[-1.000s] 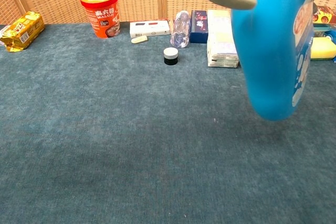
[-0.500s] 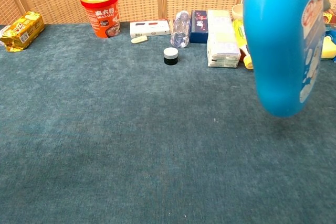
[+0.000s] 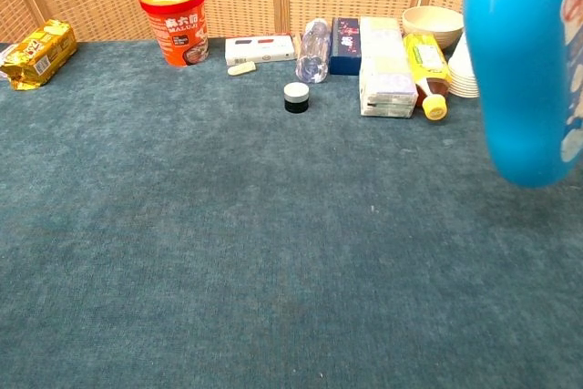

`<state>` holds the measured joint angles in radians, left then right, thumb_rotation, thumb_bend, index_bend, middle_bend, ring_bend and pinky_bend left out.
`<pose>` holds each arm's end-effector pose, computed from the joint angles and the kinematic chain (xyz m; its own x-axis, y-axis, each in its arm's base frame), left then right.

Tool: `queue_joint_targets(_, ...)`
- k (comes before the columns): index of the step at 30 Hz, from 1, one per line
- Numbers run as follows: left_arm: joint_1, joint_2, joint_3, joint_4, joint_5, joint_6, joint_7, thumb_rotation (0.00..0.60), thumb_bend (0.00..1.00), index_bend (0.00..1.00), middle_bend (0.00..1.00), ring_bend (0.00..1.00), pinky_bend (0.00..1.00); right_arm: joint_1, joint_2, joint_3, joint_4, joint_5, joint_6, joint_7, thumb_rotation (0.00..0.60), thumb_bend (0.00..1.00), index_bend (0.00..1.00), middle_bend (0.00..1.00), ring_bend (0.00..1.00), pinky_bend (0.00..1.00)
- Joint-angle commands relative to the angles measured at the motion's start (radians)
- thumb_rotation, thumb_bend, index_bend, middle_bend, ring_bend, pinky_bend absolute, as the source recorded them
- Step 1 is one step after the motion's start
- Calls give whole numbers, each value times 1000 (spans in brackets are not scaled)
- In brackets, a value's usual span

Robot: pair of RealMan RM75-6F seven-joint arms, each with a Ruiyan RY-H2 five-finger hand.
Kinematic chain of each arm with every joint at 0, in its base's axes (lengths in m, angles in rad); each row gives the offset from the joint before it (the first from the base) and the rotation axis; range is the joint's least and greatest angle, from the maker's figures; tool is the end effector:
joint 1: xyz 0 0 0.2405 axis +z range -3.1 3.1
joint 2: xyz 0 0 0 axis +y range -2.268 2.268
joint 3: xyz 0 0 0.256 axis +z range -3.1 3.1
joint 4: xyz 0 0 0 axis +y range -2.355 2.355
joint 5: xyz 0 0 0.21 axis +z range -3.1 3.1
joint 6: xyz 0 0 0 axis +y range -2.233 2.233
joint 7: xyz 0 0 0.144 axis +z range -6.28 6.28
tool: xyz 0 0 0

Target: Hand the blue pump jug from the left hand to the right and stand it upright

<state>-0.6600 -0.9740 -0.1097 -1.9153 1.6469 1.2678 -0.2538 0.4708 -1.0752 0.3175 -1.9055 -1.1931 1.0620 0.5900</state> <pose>-0.1026 0.2846 0.1504 0.1542 0.1569 0.9755 0.7521 -0.6590 -0.0129 -0.1701 -0.3092 0.1376 -0.4622 -0.2542 0.8495 -0.8647 -0.0831 -0.4953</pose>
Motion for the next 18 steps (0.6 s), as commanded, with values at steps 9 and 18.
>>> queue_joint_targets(9, 237, 137, 122, 134, -14, 162, -59, 600, 0, 0, 0, 0, 0, -28, 15, 27, -11, 35, 37, 18, 600, 342, 822, 884, 638, 771)
queue_joint_targets(18, 433, 113, 188, 239, -19, 332, -123, 600, 0, 0, 0, 0, 0, -49, 23, 31, -33, 23, 58, 30, 600, 350, 822, 884, 638, 771)
